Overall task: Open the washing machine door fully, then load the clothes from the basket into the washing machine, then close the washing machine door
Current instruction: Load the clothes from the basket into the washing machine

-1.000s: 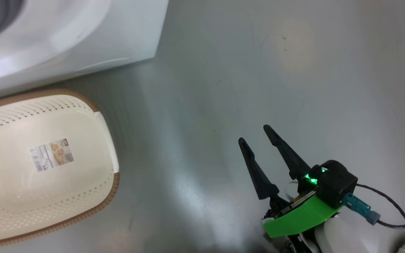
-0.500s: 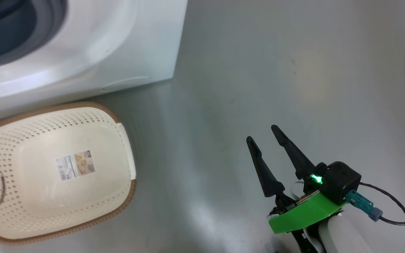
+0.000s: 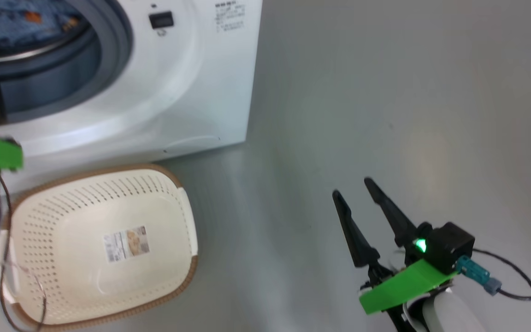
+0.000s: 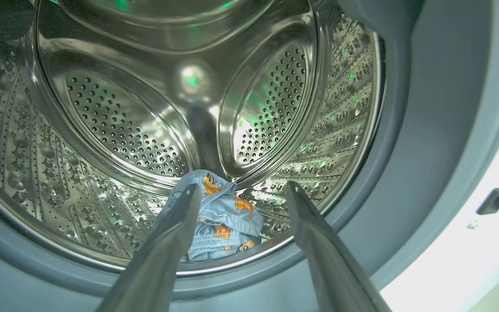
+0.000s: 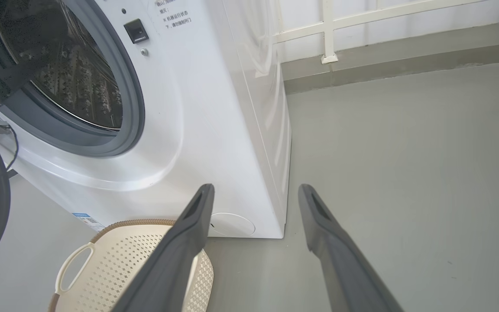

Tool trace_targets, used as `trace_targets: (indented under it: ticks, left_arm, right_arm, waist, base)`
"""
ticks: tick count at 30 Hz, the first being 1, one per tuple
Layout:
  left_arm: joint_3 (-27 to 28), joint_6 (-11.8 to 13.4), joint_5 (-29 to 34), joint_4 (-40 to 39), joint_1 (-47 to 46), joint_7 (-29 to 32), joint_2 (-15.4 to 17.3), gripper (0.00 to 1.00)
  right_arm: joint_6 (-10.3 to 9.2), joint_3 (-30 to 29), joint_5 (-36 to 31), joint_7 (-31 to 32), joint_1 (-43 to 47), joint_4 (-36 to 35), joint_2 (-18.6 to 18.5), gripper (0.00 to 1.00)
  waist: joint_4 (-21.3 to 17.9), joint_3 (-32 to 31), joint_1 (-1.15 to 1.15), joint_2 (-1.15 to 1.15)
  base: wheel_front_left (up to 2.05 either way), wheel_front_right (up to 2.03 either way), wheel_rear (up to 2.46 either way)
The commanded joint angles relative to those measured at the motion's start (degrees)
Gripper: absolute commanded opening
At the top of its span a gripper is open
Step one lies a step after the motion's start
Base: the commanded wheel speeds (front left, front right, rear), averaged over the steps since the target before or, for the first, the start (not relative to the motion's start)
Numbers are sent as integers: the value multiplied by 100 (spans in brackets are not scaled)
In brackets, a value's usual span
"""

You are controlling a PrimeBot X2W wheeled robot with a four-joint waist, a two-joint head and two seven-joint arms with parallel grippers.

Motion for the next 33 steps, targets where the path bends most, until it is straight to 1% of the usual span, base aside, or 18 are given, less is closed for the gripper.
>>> trace_targets:
  ticks: [1,6,8,14,18,24,33]
  left_arm:
    - [243,-17,81,-213,179,-28,223,100]
    - [502,-17,346,-579,840,-28,-9,100]
    - [690,-17,467,-810,1251,-28,-203,100]
    - [973,-17,754,-1249,2106,-28,-504,100]
    - [1255,-17,951,-1537,2620,-28,-629,100]
    - [1428,-17,1176,-1883,3273,-28,-738,100]
    - [1673,-18,1523,-2339,4246,-28,-1186,100]
  right_arm:
    - [9,114,-39,-27,187,-77,13,100]
    - [9,42,-74,-27,360,28,13,100]
    - [9,2,-98,-27,434,71,13,100]
    - [9,-36,-148,-27,542,136,13,100]
    - [9,-51,-173,-27,598,160,13,100]
    - [9,-116,-184,-27,717,199,13,100]
    - [9,-219,-274,-27,916,271,13,100]
  waist:
    - [119,-330,0,0]
    - [244,-678,0,0]
    - [321,-879,0,0]
    - [419,-1268,0,0]
    - [452,-1500,0,0]
    - [519,-1805,0,0]
    - [595,-2244,0,0]
  base:
    - [0,0,0]
    - [0,0,0]
    - [0,0,0]
    - [0,0,0]
    - [0,0,0]
    - [0,0,0]
    - [0,0,0]
